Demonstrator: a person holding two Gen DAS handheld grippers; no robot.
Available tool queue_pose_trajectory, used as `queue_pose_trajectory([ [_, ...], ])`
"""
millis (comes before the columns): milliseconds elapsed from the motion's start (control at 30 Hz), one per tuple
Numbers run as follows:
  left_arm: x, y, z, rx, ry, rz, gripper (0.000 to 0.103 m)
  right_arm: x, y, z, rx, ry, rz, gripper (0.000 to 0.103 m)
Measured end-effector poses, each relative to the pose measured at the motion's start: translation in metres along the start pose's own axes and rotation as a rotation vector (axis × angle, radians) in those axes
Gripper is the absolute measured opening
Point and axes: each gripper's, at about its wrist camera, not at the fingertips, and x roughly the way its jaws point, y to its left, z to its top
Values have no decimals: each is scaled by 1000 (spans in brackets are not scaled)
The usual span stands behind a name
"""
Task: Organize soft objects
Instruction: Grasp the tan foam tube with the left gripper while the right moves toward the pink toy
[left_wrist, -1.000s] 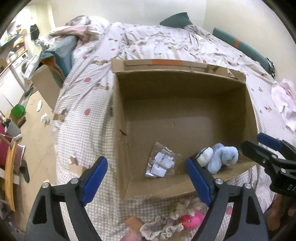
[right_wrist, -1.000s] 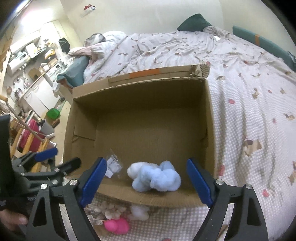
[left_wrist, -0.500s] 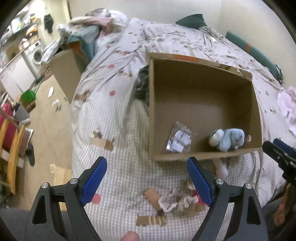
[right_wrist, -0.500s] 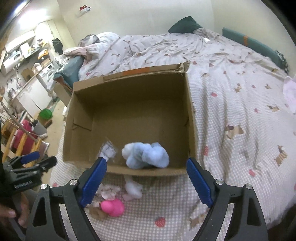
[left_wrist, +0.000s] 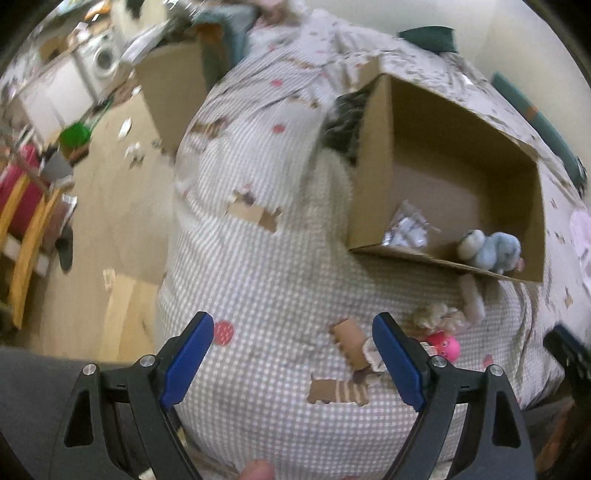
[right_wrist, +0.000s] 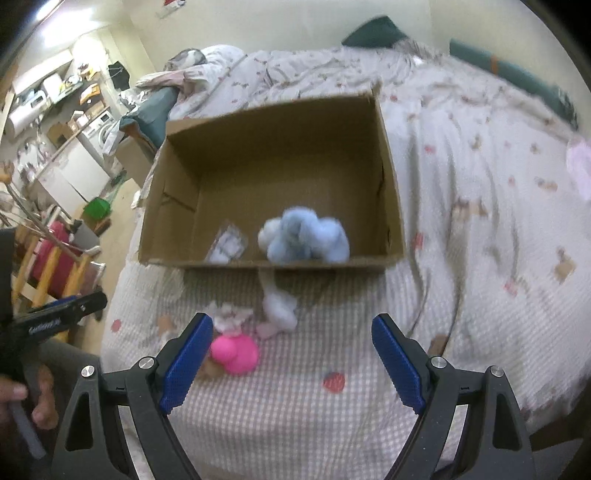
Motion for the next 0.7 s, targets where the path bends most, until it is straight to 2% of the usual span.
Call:
queue_pose_trajectory([
  [100,17,15,-2,-88,73,-4,86,1,-12,-5,36,23,15,93],
  [167,30,23,-4,-162,136,-34,84,0,-19,-6,61,24,11,93],
  [300,57,22,-10,-231,256,-78,59,3,-31,-4,134,33,37,93],
  [433,71,10,-9,-251,281,-140,53,8,-32,-1,152,40,47,93],
  [533,76,0,-4,-247,274,-152,53,12,-32,0,156,50,55,93],
  [667,92,-11,-1,-261,304,-158,51,18,-31,1,156,65,56,93],
  [700,96,-13,-2,-266,311,-160,47,19,-31,1,156,69,57,93],
])
